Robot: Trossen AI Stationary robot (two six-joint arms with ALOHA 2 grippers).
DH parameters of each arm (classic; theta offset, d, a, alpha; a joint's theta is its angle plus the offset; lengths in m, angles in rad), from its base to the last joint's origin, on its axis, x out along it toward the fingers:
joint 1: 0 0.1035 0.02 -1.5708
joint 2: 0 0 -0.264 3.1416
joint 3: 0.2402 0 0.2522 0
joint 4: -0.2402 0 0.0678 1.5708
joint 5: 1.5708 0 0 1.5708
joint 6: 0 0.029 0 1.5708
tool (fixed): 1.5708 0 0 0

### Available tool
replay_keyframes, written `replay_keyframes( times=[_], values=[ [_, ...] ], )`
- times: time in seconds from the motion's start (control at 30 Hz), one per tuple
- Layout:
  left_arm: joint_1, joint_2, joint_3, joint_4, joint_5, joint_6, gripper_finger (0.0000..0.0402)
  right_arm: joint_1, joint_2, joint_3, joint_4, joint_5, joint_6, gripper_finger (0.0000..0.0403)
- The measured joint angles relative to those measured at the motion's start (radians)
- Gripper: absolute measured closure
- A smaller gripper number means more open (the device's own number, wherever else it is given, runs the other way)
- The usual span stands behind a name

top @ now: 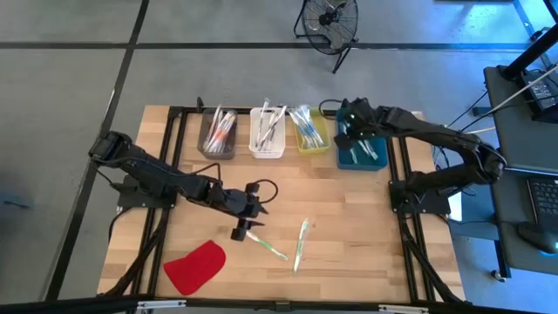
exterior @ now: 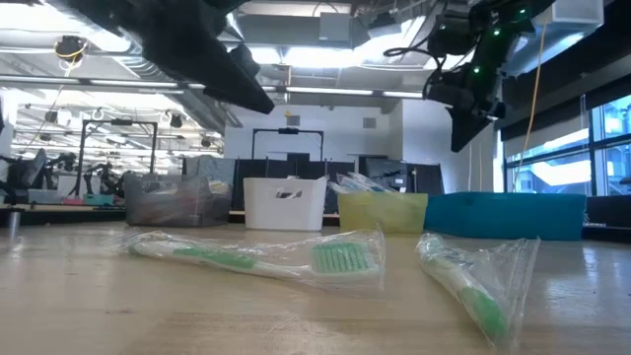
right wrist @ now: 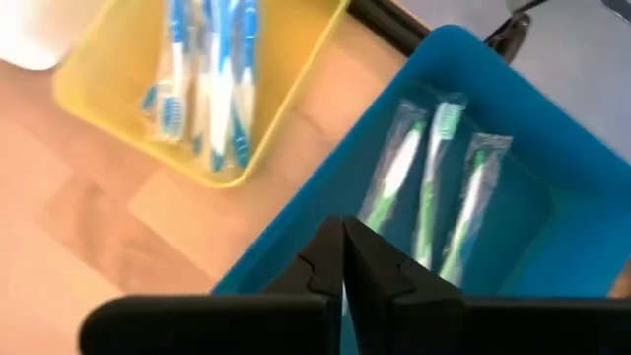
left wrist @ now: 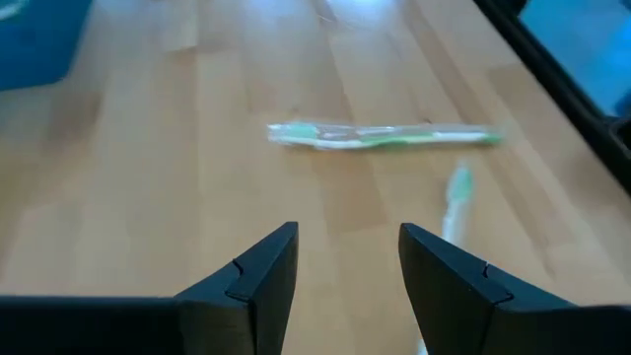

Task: Pick & Place Toothbrushes
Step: Put the green toothbrush into the blue bin

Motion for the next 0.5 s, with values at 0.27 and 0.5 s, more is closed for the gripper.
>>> replay_keyframes(
  times=[0.27,0.5],
  values=[
    [-0.038,0.031,0.0,-0.01,0.022,-0.066,0.0229,0.105,-0.09,-0.118,0.105,0.0,0.117,0.0383],
    [-0.065,0.082,0.0,-0.013,0.06,-0.116,0.0229,0.21,-0.125,-0.221,0.207,-0.003,0.194,0.0377]
  ],
)
